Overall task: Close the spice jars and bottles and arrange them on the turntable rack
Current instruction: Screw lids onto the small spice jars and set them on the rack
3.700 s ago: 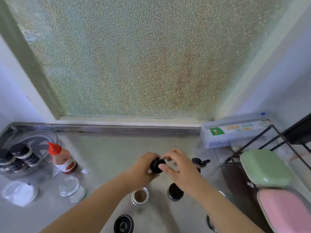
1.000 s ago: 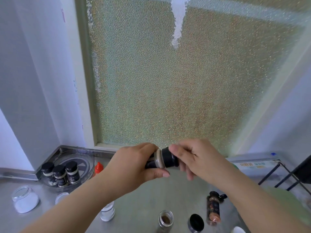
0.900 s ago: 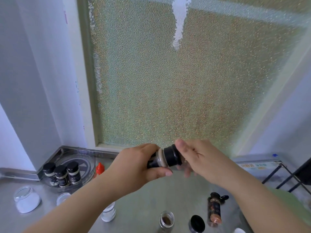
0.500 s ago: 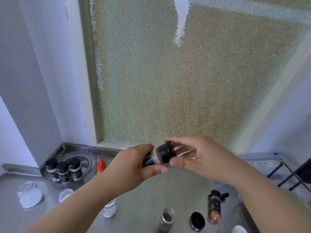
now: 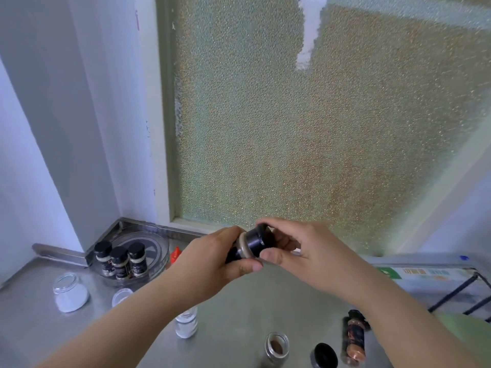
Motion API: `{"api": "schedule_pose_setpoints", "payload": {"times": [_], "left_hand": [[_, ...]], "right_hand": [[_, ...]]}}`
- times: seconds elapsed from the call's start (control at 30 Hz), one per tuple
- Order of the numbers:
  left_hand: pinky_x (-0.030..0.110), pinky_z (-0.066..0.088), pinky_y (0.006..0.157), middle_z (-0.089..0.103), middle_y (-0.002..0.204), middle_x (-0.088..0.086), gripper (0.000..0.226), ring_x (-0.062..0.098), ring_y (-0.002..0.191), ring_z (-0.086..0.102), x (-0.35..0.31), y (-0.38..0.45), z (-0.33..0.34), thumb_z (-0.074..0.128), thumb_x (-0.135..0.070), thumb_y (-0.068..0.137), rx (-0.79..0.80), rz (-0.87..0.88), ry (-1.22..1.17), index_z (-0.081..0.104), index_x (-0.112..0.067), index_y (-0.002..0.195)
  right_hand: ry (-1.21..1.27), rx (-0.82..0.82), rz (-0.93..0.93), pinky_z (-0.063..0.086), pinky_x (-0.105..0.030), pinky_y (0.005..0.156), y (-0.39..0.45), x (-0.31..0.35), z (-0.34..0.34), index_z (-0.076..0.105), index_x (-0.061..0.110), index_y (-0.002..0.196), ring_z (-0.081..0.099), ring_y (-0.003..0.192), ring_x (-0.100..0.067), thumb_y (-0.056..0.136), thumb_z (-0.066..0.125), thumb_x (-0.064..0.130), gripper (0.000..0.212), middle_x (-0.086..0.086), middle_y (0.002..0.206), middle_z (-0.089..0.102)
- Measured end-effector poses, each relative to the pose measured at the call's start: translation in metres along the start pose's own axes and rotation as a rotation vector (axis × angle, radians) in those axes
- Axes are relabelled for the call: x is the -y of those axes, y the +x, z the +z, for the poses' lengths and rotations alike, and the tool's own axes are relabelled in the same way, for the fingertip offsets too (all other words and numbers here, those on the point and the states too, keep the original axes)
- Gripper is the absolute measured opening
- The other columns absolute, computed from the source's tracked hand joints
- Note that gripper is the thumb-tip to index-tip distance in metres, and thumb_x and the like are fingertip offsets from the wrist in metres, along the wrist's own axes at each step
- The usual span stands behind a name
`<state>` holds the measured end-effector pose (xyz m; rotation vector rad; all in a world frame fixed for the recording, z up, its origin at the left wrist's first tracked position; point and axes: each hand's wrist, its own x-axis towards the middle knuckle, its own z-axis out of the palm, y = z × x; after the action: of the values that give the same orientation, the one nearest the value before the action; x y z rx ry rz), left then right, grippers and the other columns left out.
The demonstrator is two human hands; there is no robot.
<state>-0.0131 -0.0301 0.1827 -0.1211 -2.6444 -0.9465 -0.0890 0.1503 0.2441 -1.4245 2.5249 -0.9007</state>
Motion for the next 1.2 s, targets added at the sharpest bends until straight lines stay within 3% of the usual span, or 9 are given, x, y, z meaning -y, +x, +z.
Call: {"api": "schedule_pose_setpoints", "payload": {"times": [0.13,0.23,0.4,0.57,0.63,0.7,0.87,1.0,1.2], "left_hand": [[0.020,0.045,0.074,0.062,0.090,0.000,0.049,0.006,0.081,0.057,0.027,-0.004,0.001,0.058,-0.062,0.065,0.027,-0.150,-0.425,0.054,-0.026,0.098],[0.007,0.041,0.081,0.050,0.108,0.004,0.042,0.009,0.093,0.053,0.053,-0.011,0.000,0.070,-0.049,0.066,-0.037,-0.274,-0.387,0.058,-0.029,0.101],[0.014,0.047,0.056,0.061,0.083,-0.004,0.023,-0.001,0.063,0.057,0.090,-0.031,-0.010,0.074,-0.027,0.066,-0.054,-0.493,-0.370,0.059,-0.040,0.078],[0.023,0.048,0.074,0.065,0.085,-0.009,0.035,0.008,0.083,0.062,0.136,-0.043,-0.020,0.076,-0.017,0.063,-0.247,-0.693,-0.385,0.058,-0.024,0.092],[0.027,0.050,0.081,0.065,0.088,-0.005,0.038,0.013,0.086,0.063,0.158,-0.043,-0.030,0.077,-0.014,0.064,-0.266,-0.739,-0.410,0.057,-0.018,0.095],[0.030,0.050,0.085,0.065,0.090,-0.002,0.030,0.016,0.089,0.063,0.178,-0.042,-0.042,0.075,-0.015,0.069,-0.253,-0.742,-0.362,0.058,-0.019,0.094],[0.037,0.052,0.084,0.065,0.090,0.001,0.010,0.020,0.088,0.063,0.215,-0.043,-0.055,0.062,-0.014,0.081,-0.203,-0.768,-0.225,0.060,-0.017,0.090],[0.034,0.052,0.084,0.064,0.087,-0.002,0.008,0.018,0.085,0.063,0.233,-0.047,-0.054,0.058,-0.014,0.085,-0.207,-0.792,-0.207,0.061,-0.020,0.090],[0.017,0.048,0.070,0.061,0.080,-0.014,0.019,0.008,0.078,0.061,0.249,-0.053,-0.049,0.058,-0.014,0.084,-0.196,-0.769,-0.200,0.057,-0.032,0.081]], "right_hand": [[0.096,-0.057,-0.017,0.045,-0.016,0.090,0.023,0.006,0.034,0.046,0.040,0.131,0.056,0.101,0.002,0.080,0.068,0.037,0.056,0.013,0.117,0.059],[0.115,-0.023,-0.019,0.039,-0.015,0.093,0.046,0.003,0.066,0.047,0.035,0.132,0.054,0.105,-0.005,0.079,0.070,0.030,0.058,0.006,0.121,0.058],[0.084,0.073,0.021,0.036,-0.016,0.092,0.085,0.000,0.126,0.051,0.029,0.129,0.052,0.111,-0.008,0.079,0.070,0.033,0.054,0.006,0.127,0.058],[0.097,0.140,0.005,0.044,-0.027,0.095,0.131,0.007,0.177,0.050,0.026,0.130,0.058,0.107,-0.014,0.082,0.067,0.027,0.051,0.000,0.125,0.058],[0.082,0.144,0.005,0.042,-0.018,0.087,0.153,0.007,0.191,0.050,0.024,0.130,0.059,0.101,-0.015,0.083,0.066,0.025,0.050,-0.002,0.123,0.059],[0.081,0.156,0.040,0.040,-0.011,0.081,0.176,0.003,0.203,0.050,0.022,0.130,0.059,0.099,-0.016,0.082,0.067,0.023,0.050,-0.003,0.121,0.060],[0.093,0.196,0.135,0.037,-0.022,0.095,0.223,-0.017,0.237,0.052,0.021,0.128,0.055,0.115,-0.020,0.079,0.071,0.019,0.052,-0.007,0.125,0.060],[0.116,0.219,0.148,0.035,-0.021,0.097,0.246,-0.028,0.261,0.053,0.016,0.126,0.054,0.117,-0.020,0.079,0.069,0.012,0.050,-0.007,0.126,0.060],[0.113,0.323,0.189,0.039,-0.034,0.105,0.268,-0.042,0.287,0.051,0.018,0.130,0.052,0.122,-0.021,0.080,0.068,0.014,0.052,-0.006,0.131,0.057]]}}
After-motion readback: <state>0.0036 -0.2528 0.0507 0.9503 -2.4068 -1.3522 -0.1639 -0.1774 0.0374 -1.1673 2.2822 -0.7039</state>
